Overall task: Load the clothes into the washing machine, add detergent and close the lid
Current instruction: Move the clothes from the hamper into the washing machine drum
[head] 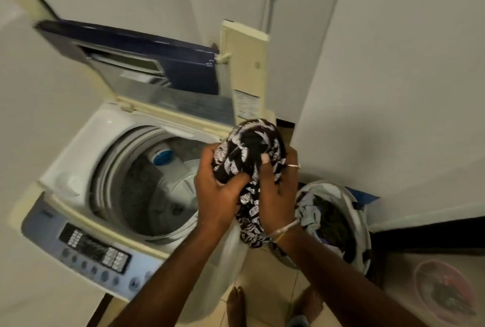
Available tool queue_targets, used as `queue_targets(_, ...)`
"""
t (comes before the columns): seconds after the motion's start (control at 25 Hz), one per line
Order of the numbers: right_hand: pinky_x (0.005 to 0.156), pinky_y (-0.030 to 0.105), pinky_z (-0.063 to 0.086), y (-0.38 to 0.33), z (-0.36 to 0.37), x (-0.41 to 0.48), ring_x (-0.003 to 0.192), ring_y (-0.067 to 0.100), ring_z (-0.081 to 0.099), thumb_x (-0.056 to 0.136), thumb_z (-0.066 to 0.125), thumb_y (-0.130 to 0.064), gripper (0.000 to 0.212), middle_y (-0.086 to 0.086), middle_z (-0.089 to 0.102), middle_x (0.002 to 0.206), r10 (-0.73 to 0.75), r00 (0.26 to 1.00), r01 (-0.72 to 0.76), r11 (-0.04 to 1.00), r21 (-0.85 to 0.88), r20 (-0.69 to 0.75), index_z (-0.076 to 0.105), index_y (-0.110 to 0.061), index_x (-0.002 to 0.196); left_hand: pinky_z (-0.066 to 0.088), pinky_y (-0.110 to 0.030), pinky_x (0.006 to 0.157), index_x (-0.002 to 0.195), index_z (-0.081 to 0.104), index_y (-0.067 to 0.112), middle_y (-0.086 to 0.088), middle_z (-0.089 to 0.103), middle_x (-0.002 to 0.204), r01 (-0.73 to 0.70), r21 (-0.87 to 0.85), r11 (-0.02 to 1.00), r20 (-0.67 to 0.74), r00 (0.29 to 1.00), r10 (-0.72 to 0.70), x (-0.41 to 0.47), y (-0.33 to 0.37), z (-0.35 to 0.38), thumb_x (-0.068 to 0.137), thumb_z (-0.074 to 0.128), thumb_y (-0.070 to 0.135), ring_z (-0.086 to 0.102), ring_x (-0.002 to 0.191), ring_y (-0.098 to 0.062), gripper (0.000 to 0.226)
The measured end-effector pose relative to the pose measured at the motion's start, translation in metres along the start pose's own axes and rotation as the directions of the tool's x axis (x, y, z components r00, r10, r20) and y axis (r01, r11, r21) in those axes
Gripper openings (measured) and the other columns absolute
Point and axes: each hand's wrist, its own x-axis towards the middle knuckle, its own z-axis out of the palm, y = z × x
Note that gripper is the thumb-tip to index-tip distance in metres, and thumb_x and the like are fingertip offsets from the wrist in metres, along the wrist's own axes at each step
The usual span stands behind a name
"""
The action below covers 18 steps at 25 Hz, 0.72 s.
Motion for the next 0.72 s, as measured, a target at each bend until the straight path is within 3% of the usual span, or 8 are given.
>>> queue_targets(0.12, 0.093, 0.022, 0.052, -0.002, 0.080, 0.002, 0.109, -0.004, 0.062, 0.096, 0.059, -0.041, 0.029, -0.021, 0.065, 0.114, 0.004, 0.990, 0.003, 0.999, -0.053, 0.141, 0.049, -0.038, 0.124, 0.055, -0.023, 0.076, 0.117, 0.058, 0.021, 0.009, 0.073, 0.100, 0.058, 0.062, 0.996, -0.118, 0.992, -0.050, 0.029, 0.001, -0.073, 0.074, 0.075, 0.003, 0.070, 0.092, -0.006, 0.049)
queue_targets(0.24, 0.093, 0.022, 0.049, 0.040, 0.133, 0.019, 0.111, 0.006, 0.062, 0.095, 0.058, -0.046, 0.039, -0.008, 0.067, 0.119, 0.078, 0.943, 0.047, 0.930, -0.364, 0.323, 0.051, -0.028, 0.128, 0.055, -0.030, 0.086, 0.124, 0.053, 0.036, 0.014, 0.069, 0.112, 0.226, 0.407, 0.885, -0.173, 0.970, -0.168, 0.063, -0.044, -0.145, 0.072, 0.081, 0.030, 0.065, 0.101, 0.003, 0.060)
queue_targets(0.32, 0.101, 0.029, 0.047, 0.066, 0.147, 0.032, 0.123, 0.018, 0.058, 0.090, 0.061, -0.046, 0.057, 0.002, 0.063, 0.131, 0.228, 0.867, 0.108, 0.782, -0.614, 0.443, 0.047, -0.020, 0.139, 0.051, -0.047, 0.100, 0.143, 0.039, 0.032, -0.001, 0.059, 0.135, 0.316, 0.640, 0.701, -0.114, 0.941, -0.320, 0.079, -0.076, -0.177, 0.069, 0.076, 0.047, 0.059, 0.123, -0.019, 0.084)
queue_targets(0.4, 0.108, 0.039, 0.045, 0.074, 0.149, 0.041, 0.128, 0.025, 0.054, 0.090, 0.060, -0.043, 0.062, 0.007, 0.060, 0.137, 0.316, 0.824, 0.128, 0.706, -0.696, 0.471, 0.045, -0.017, 0.144, 0.047, -0.047, 0.104, 0.150, 0.033, 0.025, -0.010, 0.051, 0.143, 0.333, 0.729, 0.598, -0.078, 0.909, -0.410, 0.079, -0.095, -0.188, 0.079, 0.073, 0.041, 0.055, 0.128, -0.030, 0.082)
queue_targets(0.56, 0.100, 0.035, 0.049, 0.064, 0.121, 0.044, 0.116, 0.021, 0.060, 0.092, 0.057, -0.040, 0.042, 0.002, 0.067, 0.124, 0.129, 0.849, 0.321, 0.645, -0.694, 0.513, 0.060, -0.022, 0.130, 0.049, -0.031, 0.095, 0.142, 0.049, 0.023, -0.001, 0.057, 0.135, 0.247, 0.727, 0.640, 0.036, 0.918, -0.396, 0.063, -0.102, -0.162, 0.093, 0.066, 0.017, 0.058, 0.112, -0.015, 0.052)
queue_targets(0.64, 0.102, 0.036, 0.047, 0.065, 0.089, 0.035, 0.119, 0.022, 0.054, 0.094, 0.056, -0.034, 0.039, 0.003, 0.063, 0.127, 0.039, 0.864, 0.394, 0.569, -0.722, 0.503, 0.059, -0.020, 0.130, 0.047, -0.033, 0.105, 0.141, 0.051, 0.028, 0.009, 0.052, 0.133, 0.073, 0.718, 0.692, 0.279, 0.880, -0.383, 0.053, -0.107, -0.141, 0.089, 0.070, 0.010, 0.052, 0.117, -0.008, 0.058)
queue_targets(0.72, 0.109, 0.037, 0.043, 0.076, 0.053, 0.024, 0.129, 0.021, 0.047, 0.096, 0.055, -0.028, 0.040, 0.004, 0.056, 0.136, -0.003, 0.912, 0.335, 0.582, -0.741, 0.410, 0.055, -0.017, 0.134, 0.041, -0.038, 0.113, 0.143, 0.047, 0.036, 0.014, 0.048, 0.145, -0.173, 0.704, 0.689, 0.507, 0.802, -0.316, 0.046, -0.119, -0.123, 0.085, 0.074, 0.014, 0.047, 0.132, -0.007, 0.068)
